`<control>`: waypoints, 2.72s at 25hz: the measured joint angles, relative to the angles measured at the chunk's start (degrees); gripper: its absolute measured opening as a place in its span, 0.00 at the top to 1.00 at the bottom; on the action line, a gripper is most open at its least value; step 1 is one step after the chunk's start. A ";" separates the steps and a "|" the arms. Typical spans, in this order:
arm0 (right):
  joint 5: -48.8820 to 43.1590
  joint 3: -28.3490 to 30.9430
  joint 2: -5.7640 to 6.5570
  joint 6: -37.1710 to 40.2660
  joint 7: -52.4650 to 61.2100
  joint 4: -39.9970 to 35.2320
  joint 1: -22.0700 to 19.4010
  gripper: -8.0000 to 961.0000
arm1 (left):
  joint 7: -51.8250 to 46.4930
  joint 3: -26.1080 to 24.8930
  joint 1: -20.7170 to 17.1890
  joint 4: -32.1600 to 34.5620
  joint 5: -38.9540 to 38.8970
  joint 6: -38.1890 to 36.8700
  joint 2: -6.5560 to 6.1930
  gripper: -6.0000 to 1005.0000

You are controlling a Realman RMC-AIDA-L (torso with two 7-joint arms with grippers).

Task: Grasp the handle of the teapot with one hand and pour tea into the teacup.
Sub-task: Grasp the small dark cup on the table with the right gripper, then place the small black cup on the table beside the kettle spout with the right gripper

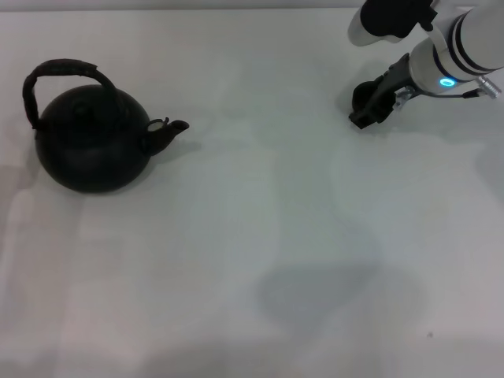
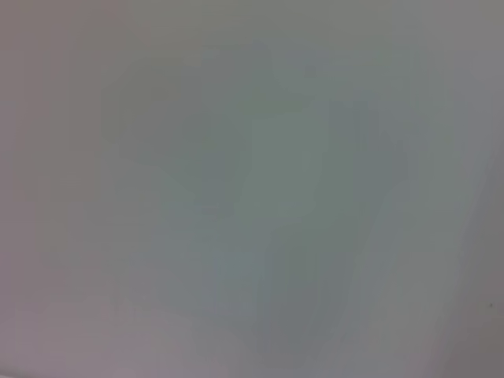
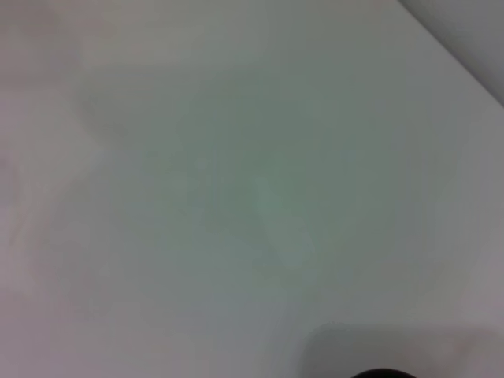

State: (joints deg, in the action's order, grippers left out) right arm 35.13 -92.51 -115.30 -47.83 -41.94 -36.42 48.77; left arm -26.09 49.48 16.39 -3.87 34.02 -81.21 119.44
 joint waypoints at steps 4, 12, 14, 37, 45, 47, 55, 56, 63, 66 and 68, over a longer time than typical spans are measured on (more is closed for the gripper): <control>0.11 0.62 0.01 -3.39 0.01 -3.89 -0.58 0.22 | -0.30 0.00 0.03 0.03 0.00 0.00 -0.05 0.17; 4.39 -3.91 -0.85 -11.28 0.01 -14.05 -1.76 0.21 | -0.37 0.01 0.05 0.08 0.00 0.00 -0.09 0.17; 7.28 -6.97 -0.79 -11.42 0.01 -16.05 -2.07 0.21 | -0.37 0.00 0.05 0.06 0.00 0.00 -0.09 0.17; 9.06 -27.78 -0.89 -6.19 4.08 -24.46 -4.17 0.18 | -0.36 -0.08 0.48 0.04 -0.01 0.45 -0.09 0.17; 9.48 -30.17 -0.89 -4.29 4.13 -23.95 -4.44 0.17 | -0.36 0.00 0.57 0.00 -0.01 0.45 -0.09 0.17; 9.54 -30.19 -0.89 -4.28 4.25 -23.92 -4.48 0.16 | -0.36 0.00 0.57 0.00 -0.01 0.45 -0.09 0.17; 9.75 -30.37 -0.89 -4.44 4.38 -23.92 -4.56 0.15 | -0.36 0.00 0.54 0.00 -0.01 0.43 -0.09 0.17; 9.92 -30.38 -0.88 -4.46 4.38 -23.91 -4.57 0.15 | -0.36 0.00 0.53 0.00 -0.01 0.42 -0.09 0.17; 10.47 -30.40 -0.89 -4.34 4.41 -24.01 -4.57 0.14 | -0.36 0.01 0.54 0.00 -0.01 0.35 -0.09 0.17; 10.49 -30.41 -0.89 -4.29 4.41 -24.10 -4.57 0.14 | -0.36 0.00 0.56 0.00 -0.01 0.35 -0.14 0.17; 10.55 -30.32 -0.89 -4.28 4.41 -24.10 -4.57 0.13 | -0.36 0.00 0.55 0.02 -0.01 0.35 -0.16 0.17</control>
State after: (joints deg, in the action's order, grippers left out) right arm 45.68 -122.83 -116.19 -52.11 -37.53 -60.51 44.21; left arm -26.45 49.48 16.94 -3.85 34.01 -80.86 119.29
